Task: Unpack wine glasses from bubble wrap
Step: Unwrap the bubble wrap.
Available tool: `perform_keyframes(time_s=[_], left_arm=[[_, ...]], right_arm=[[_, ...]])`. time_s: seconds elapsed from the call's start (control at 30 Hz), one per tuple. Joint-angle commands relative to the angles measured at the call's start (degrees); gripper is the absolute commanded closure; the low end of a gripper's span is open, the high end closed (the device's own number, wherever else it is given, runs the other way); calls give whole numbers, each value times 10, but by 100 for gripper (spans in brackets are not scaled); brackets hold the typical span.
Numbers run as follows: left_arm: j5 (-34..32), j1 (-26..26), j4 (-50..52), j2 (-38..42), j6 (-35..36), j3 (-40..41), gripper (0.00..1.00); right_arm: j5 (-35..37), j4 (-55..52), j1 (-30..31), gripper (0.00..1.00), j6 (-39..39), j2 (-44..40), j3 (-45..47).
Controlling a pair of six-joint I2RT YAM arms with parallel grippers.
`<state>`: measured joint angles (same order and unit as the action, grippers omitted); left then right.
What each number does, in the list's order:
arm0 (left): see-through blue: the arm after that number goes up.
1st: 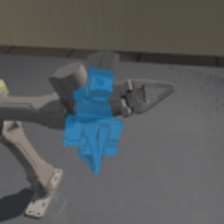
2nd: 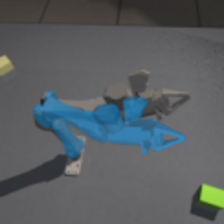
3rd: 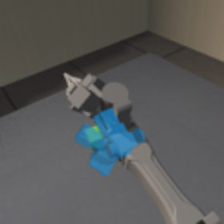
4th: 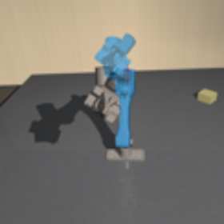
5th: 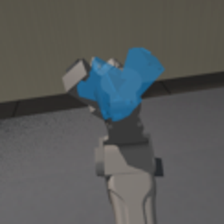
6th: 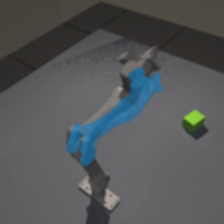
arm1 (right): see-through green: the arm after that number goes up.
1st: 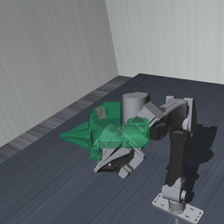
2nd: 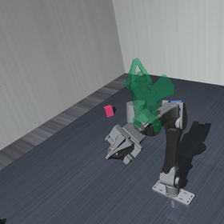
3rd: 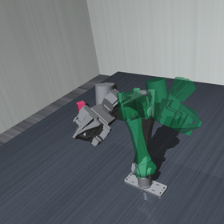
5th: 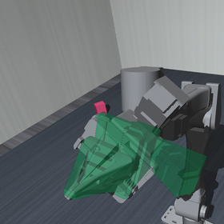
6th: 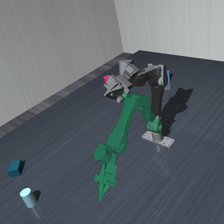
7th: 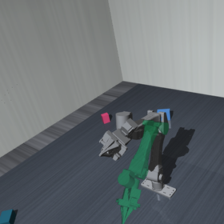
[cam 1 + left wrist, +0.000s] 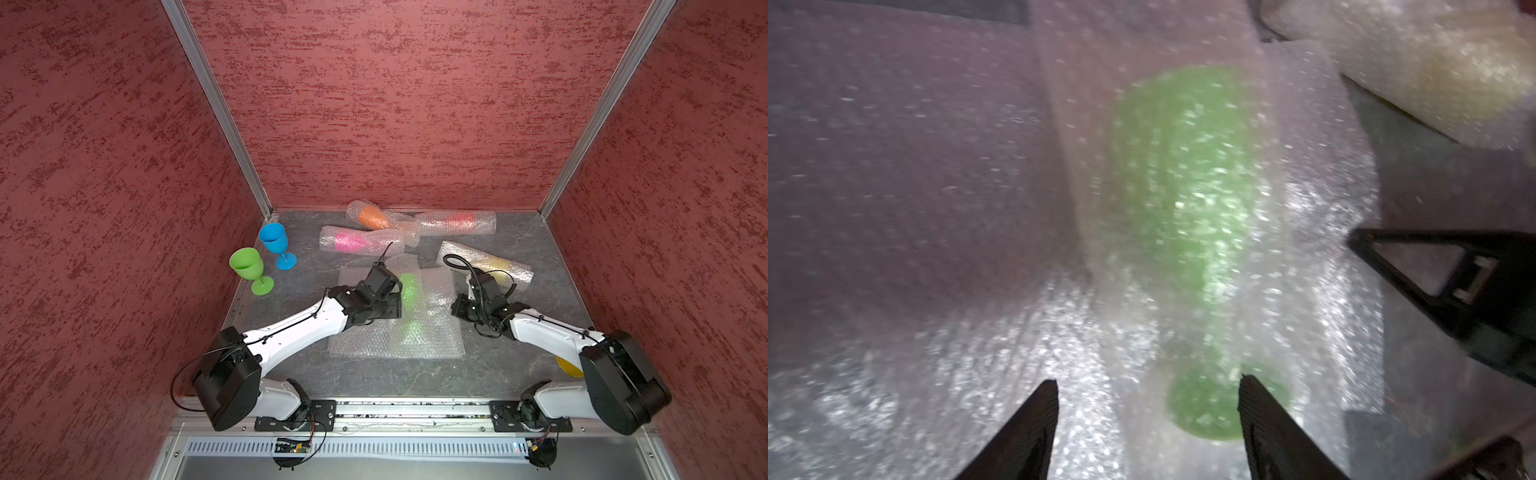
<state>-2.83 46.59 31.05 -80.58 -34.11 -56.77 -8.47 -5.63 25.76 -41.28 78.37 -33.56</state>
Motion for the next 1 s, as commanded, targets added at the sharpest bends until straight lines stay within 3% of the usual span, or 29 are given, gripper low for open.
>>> perform_keyframes(time_s=[0.0,0.2,0.33,0.5,0.7,0.83,0.97], left_arm=[[84,28,-16,-36,31,-48,31],[122,54,22,-163,46,-168,33],[139,32,27,-208,29,-167,34],[129,-21,41,-175,17,-112,35],[115,-119,38,-45,-20,14,34],[112,-204,46,28,-72,84,32],[104,-242,68,84,-60,80,27]], right_arm=[[5,22,-4,100,-8,-1,2],[18,26,-5,100,-6,-4,6],[26,34,-6,100,-6,-3,9],[50,29,-7,100,7,-1,11],[77,27,-8,100,19,4,13],[88,23,-8,78,28,5,7],[99,10,-8,56,41,-10,-8]])
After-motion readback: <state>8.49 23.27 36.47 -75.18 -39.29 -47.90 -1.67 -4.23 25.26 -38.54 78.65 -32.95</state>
